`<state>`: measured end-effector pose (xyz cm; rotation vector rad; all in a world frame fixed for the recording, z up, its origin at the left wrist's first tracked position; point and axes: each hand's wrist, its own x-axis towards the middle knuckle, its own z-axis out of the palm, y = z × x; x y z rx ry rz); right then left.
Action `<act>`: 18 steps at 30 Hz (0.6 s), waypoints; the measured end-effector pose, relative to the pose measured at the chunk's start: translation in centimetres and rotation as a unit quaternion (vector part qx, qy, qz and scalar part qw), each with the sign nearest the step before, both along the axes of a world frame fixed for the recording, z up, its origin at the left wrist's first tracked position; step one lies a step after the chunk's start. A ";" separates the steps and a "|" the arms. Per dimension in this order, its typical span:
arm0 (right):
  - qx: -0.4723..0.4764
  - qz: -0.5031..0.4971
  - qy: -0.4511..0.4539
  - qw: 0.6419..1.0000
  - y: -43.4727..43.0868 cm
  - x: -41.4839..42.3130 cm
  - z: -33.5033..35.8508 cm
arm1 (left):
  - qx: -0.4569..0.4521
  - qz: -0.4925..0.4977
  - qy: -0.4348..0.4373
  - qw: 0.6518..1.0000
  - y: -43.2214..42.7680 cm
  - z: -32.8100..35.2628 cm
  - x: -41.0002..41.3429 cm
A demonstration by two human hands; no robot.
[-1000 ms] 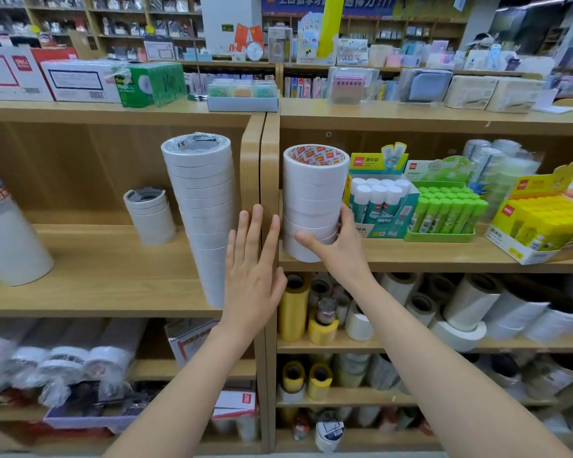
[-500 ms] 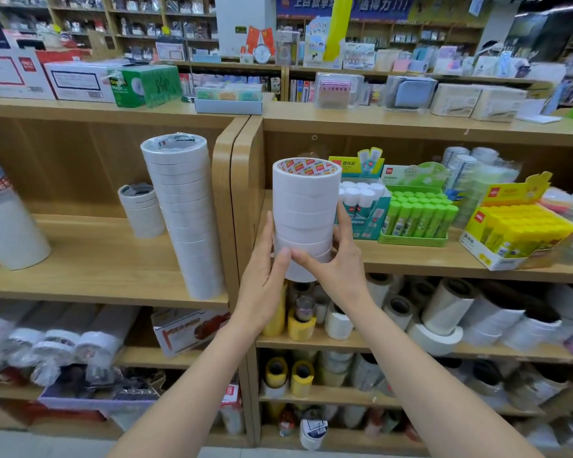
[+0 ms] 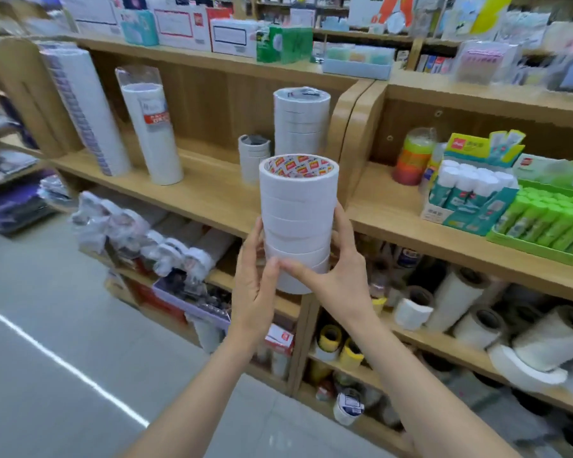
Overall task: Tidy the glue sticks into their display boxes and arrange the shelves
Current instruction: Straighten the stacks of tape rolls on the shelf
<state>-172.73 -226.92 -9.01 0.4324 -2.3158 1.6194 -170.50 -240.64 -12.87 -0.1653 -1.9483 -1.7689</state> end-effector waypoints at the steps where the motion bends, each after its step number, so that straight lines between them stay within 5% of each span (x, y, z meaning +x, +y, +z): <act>1: -0.007 0.016 -0.005 1.000 -1.7 0.0 -0.5 | 0.002 0.017 -0.002 1.000 -1.7 -0.3 0.5; 9: -0.072 0.097 -0.056 0.991 -16.9 -4.7 -3.5 | -0.019 0.062 -0.032 0.997 -16.6 -2.3 -2.6; 18: -0.161 -0.014 -0.078 0.984 -29.3 -15.2 -4.0 | -0.060 -0.061 -0.088 0.992 -29.5 -1.3 -16.4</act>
